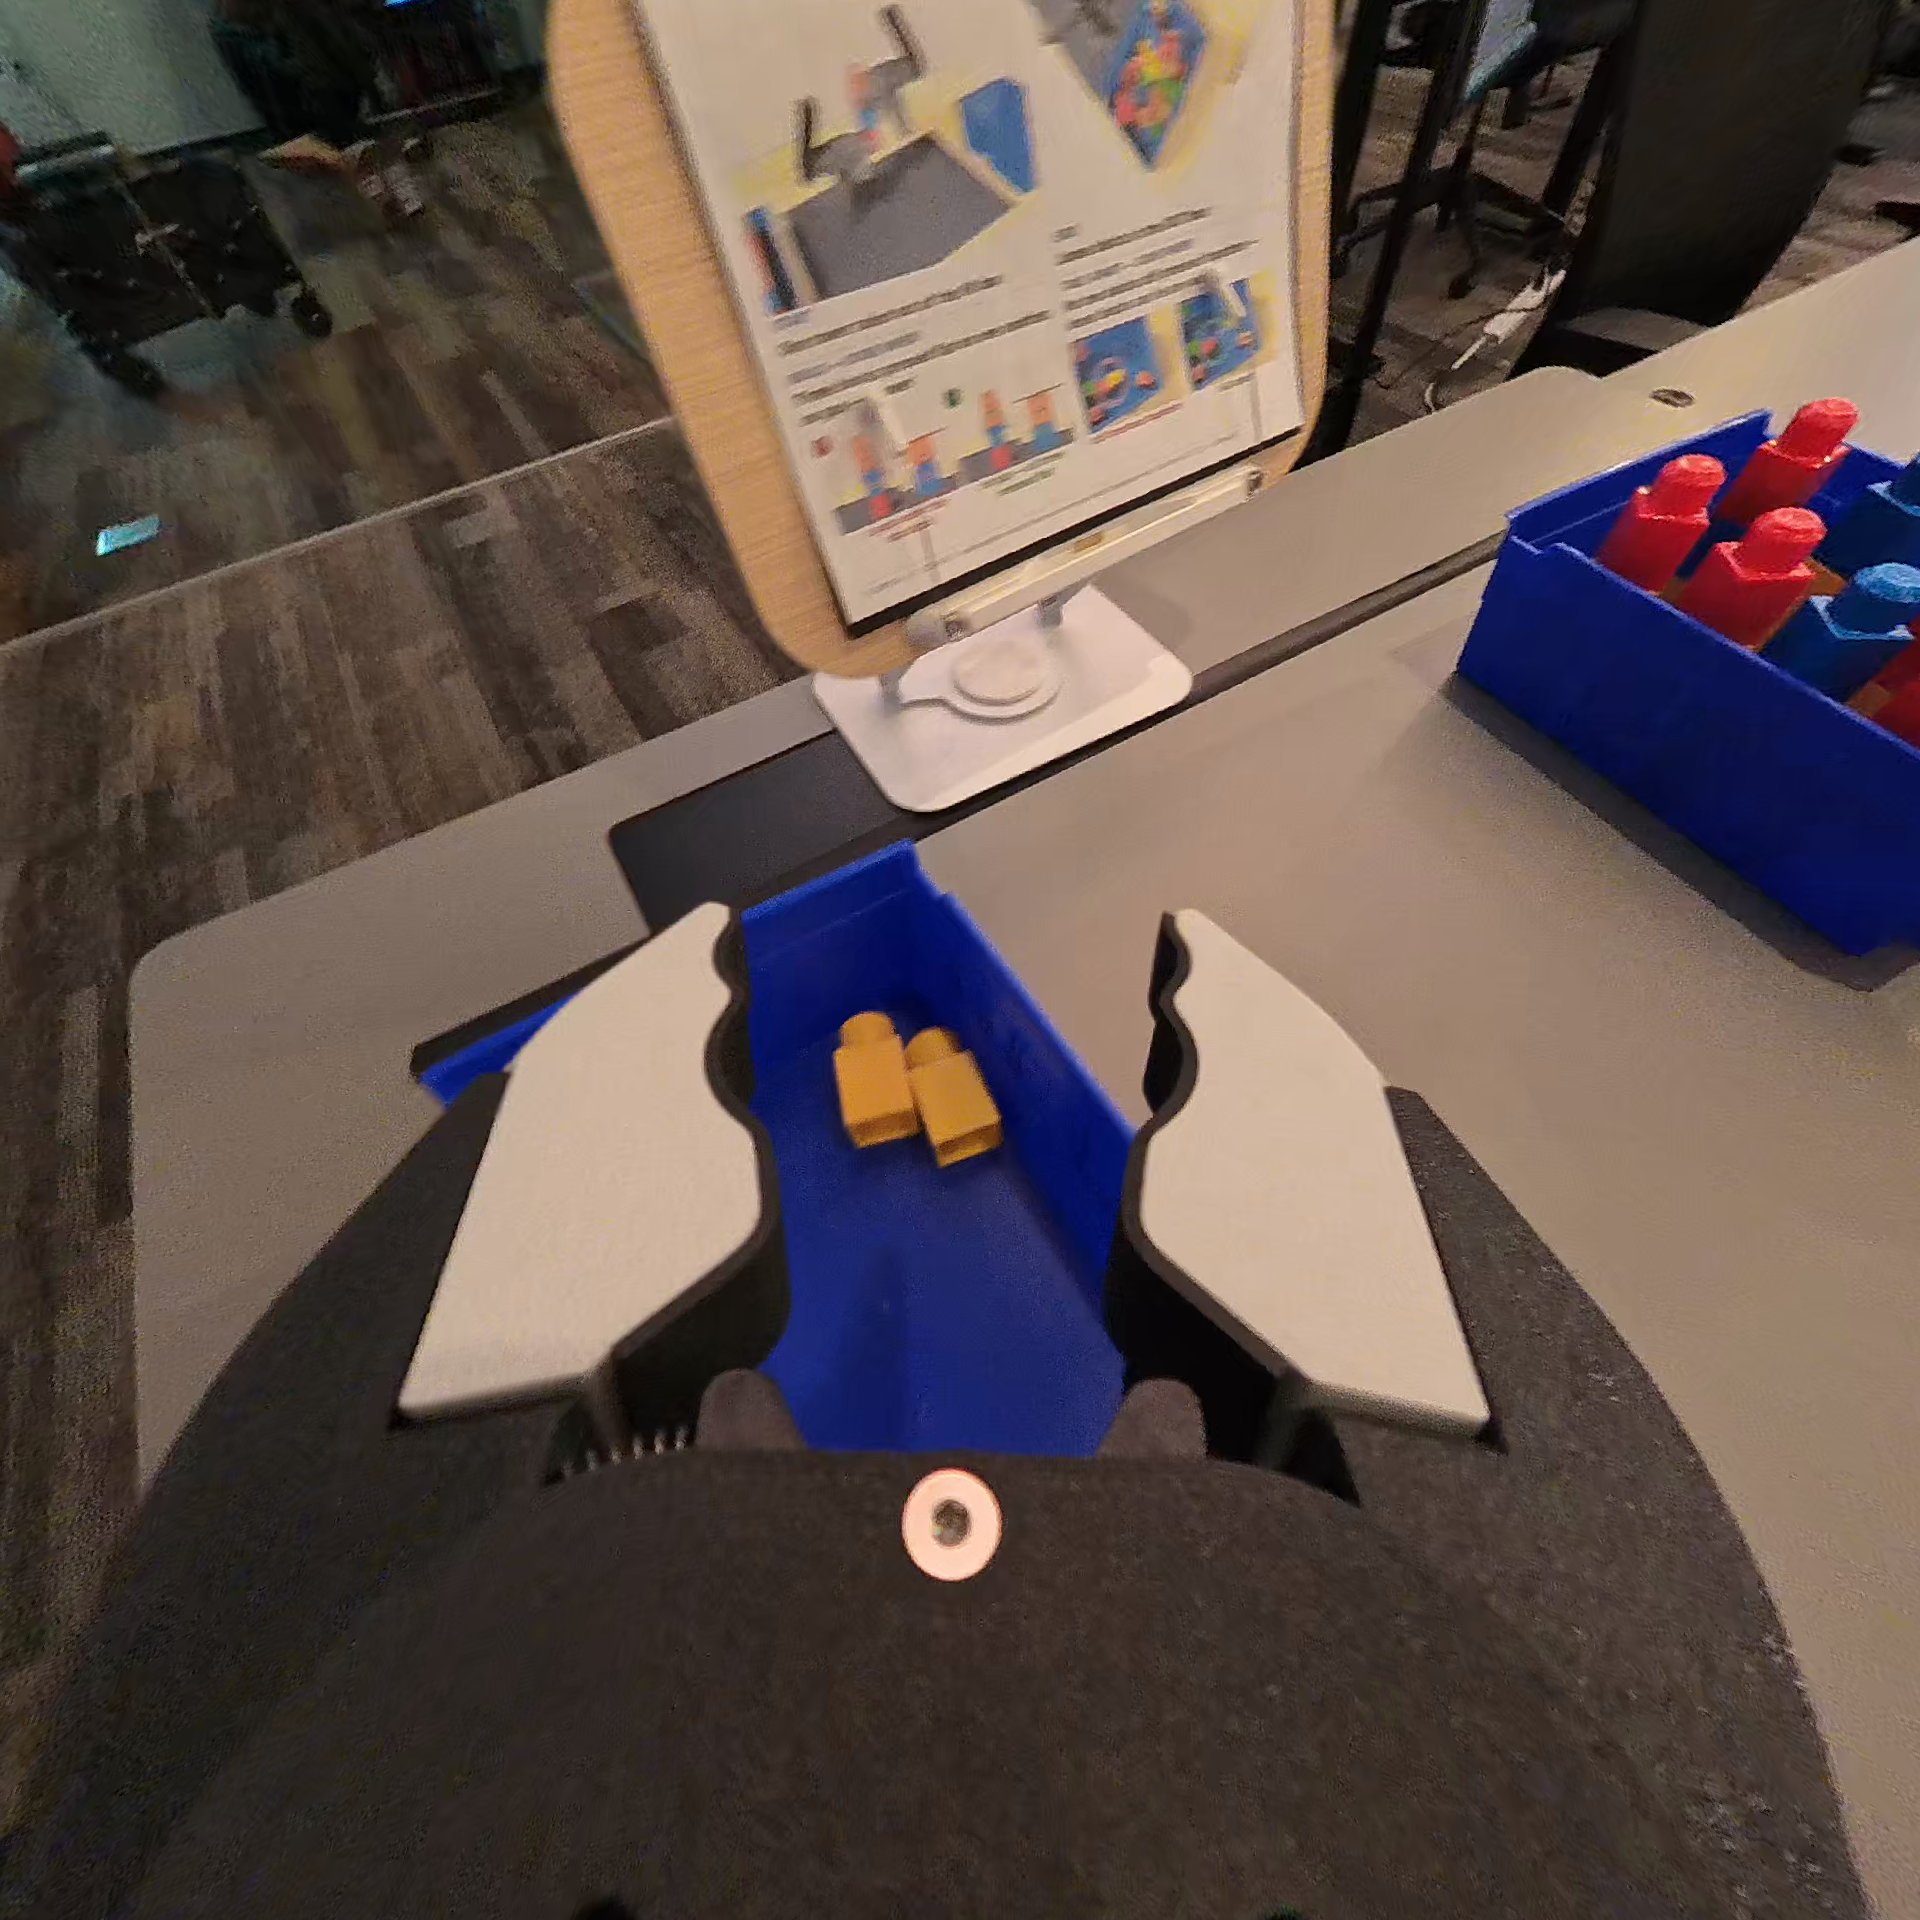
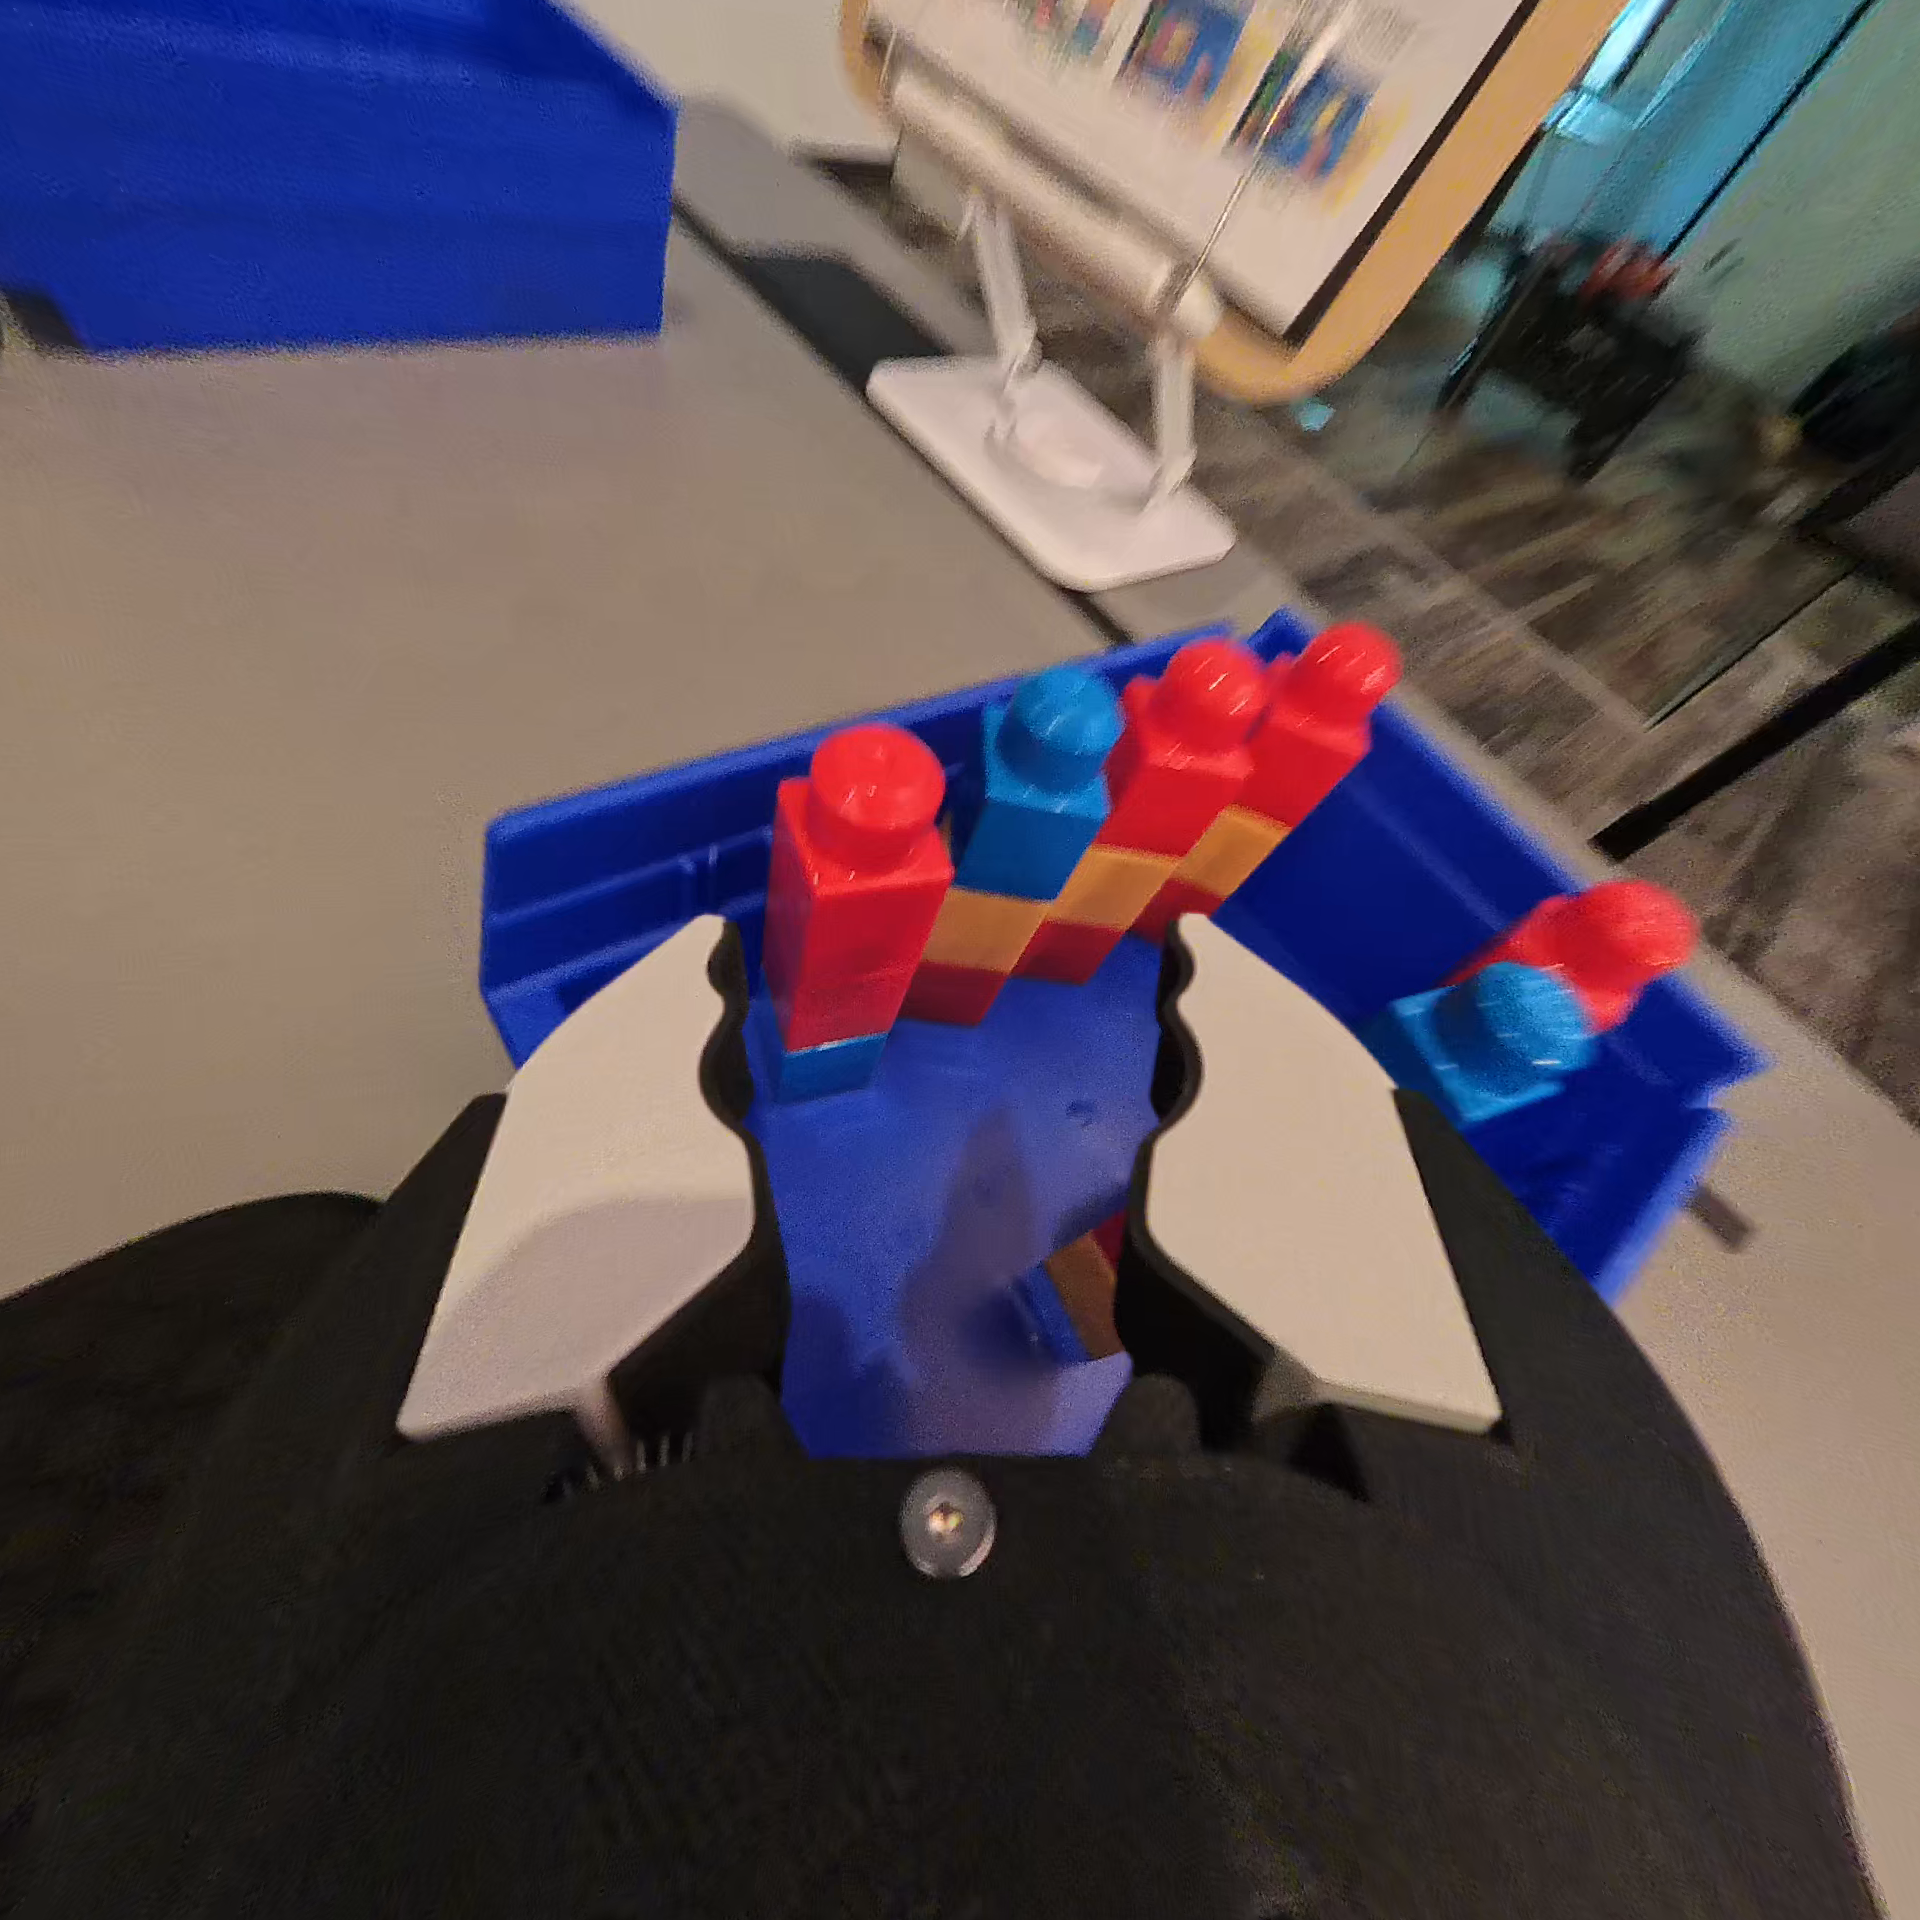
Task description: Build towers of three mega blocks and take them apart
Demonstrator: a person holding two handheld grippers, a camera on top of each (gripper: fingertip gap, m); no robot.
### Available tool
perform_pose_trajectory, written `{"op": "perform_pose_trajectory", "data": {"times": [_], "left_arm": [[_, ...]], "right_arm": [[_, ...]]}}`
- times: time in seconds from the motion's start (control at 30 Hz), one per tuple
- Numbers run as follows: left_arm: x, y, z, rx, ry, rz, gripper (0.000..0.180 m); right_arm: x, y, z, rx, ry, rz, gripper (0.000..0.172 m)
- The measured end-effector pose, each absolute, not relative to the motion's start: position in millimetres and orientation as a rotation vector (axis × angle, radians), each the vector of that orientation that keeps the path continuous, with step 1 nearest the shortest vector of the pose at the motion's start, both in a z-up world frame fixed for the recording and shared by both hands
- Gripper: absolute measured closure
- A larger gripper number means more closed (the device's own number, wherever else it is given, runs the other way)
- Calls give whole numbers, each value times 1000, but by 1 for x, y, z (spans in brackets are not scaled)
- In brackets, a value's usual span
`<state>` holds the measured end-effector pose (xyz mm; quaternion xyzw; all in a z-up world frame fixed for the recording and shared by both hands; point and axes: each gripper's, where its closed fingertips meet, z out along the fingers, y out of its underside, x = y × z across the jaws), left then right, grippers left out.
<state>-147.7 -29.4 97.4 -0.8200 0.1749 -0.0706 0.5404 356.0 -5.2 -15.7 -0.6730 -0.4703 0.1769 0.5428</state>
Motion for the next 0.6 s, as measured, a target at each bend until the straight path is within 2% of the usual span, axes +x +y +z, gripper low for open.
{"op": "perform_pose_trajectory", "data": {"times": [0.13,0.27,0.33,0.6], "left_arm": [[-194,-42,76,-2067,265,-248,113],[-202,-33,47,-2159,220,-312,117],[-197,-21,24,-2230,210,-342,116],[-186,46,-69,-2352,234,-212,116]], "right_arm": [[376,-18,57,-1436,-924,359,95],[364,-44,122,-1307,-829,437,108],[341,-59,145,-1237,-851,504,110],[229,-64,154,-1256,-1101,581,108]]}}
